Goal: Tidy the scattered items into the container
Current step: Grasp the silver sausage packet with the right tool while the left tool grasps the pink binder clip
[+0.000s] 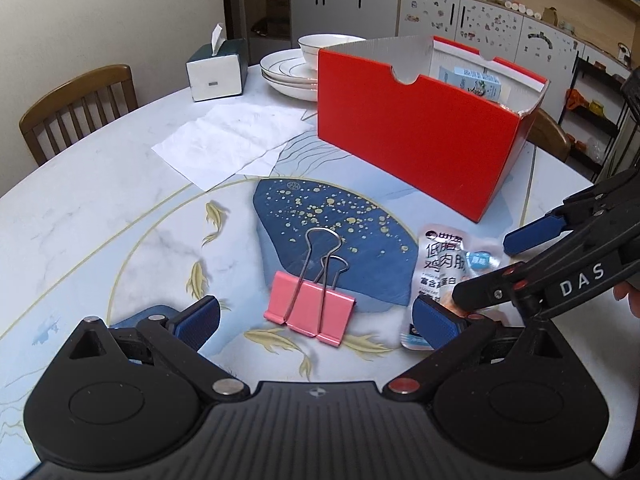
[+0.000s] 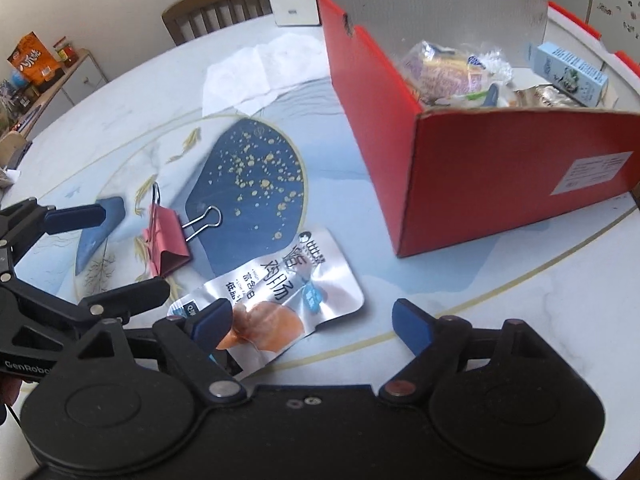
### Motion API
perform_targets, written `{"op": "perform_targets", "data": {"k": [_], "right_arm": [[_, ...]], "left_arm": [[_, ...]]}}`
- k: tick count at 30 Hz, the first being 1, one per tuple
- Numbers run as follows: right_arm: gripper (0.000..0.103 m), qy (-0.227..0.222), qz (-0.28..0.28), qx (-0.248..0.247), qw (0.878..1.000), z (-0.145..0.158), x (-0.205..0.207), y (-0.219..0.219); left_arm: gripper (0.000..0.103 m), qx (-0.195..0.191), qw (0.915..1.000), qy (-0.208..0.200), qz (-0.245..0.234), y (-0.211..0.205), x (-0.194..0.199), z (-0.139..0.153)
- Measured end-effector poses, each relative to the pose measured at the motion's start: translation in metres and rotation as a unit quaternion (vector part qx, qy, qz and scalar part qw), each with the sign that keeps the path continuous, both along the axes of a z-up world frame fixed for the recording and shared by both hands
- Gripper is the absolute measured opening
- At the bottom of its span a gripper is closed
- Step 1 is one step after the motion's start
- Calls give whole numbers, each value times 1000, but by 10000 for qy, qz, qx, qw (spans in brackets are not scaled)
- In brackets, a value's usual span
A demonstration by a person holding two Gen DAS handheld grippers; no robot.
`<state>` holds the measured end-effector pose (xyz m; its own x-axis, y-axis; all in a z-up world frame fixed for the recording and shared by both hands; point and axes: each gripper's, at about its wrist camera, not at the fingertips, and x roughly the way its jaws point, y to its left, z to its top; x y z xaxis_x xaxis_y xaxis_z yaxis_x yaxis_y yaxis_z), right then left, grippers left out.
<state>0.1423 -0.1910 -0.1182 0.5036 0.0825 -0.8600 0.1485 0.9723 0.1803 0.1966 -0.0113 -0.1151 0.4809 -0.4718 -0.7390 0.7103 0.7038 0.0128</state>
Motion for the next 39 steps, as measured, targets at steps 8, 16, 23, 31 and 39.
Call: {"op": "perform_targets", "data": {"k": [8,16,23,31,39], "right_arm": [[79,-54,57,-256,9996,-3,11,13],[76,-95,129,-360,9992,-3,14,14],[74,-108,133,-291,9994,-2,12,11],[47,-282,-8,-120,9995,8,10,-1],[19,-294,-87,158,9994,14,6,-14]], "left_arm": [[103,17,10000,6,-92,3,13,-11],[103,-144,9994,21,-299,3,18,-16],[102,-226,9990,35,-390,0,20,-18],[73,-265,9986,187,-423,-1,20,-19],[55,-117,9991,126,-387,-6,13,-19]]}}
